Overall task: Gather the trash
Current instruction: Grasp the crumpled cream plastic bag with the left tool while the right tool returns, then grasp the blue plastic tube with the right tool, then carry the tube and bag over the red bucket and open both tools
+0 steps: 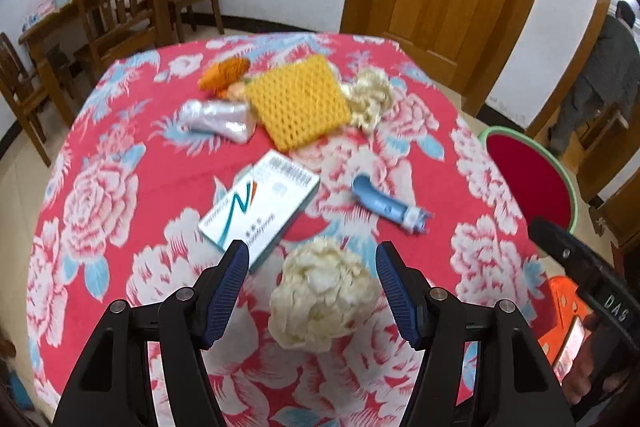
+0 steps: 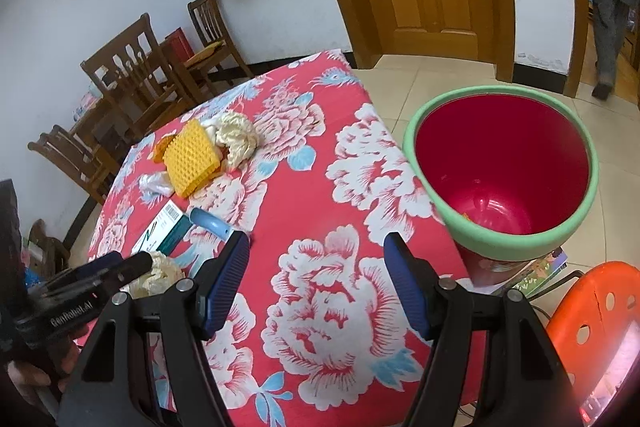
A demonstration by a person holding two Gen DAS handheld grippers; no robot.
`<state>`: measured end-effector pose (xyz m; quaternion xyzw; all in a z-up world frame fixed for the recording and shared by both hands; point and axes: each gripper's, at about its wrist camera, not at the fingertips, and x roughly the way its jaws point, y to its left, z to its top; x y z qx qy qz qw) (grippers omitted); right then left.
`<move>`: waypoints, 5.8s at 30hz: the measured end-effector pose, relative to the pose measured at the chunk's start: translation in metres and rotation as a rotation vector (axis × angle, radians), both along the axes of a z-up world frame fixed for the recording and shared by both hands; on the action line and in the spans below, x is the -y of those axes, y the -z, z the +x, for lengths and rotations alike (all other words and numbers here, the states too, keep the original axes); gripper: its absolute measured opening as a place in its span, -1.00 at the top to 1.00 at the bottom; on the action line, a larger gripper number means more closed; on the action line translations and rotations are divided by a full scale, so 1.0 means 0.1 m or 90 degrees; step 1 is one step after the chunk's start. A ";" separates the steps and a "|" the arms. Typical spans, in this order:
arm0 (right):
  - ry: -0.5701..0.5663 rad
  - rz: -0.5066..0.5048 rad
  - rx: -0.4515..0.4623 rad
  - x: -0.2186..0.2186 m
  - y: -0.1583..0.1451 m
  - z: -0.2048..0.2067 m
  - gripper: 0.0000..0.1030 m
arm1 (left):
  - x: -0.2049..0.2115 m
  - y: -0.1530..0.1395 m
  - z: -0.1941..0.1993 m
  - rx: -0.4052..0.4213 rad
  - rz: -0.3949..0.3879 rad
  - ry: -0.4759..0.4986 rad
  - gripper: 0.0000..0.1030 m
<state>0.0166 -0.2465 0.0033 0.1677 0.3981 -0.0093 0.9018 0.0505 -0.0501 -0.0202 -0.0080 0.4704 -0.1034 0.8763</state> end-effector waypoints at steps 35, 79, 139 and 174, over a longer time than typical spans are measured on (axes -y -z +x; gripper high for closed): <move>-0.102 -0.011 -0.028 -0.49 0.18 0.39 -0.37 | -0.40 0.15 -0.01 0.026 -0.039 -0.049 0.17; -0.187 -0.059 -0.063 -0.89 0.43 0.71 0.53 | -0.70 0.11 0.10 0.039 -0.052 -0.087 0.17; 0.238 0.013 0.007 1.62 0.16 -0.18 0.52 | 2.12 -0.04 0.51 0.053 -0.030 0.265 0.17; 0.271 0.030 0.022 1.68 0.08 -0.31 0.12 | 2.34 -0.02 0.54 0.049 -0.007 0.292 -0.28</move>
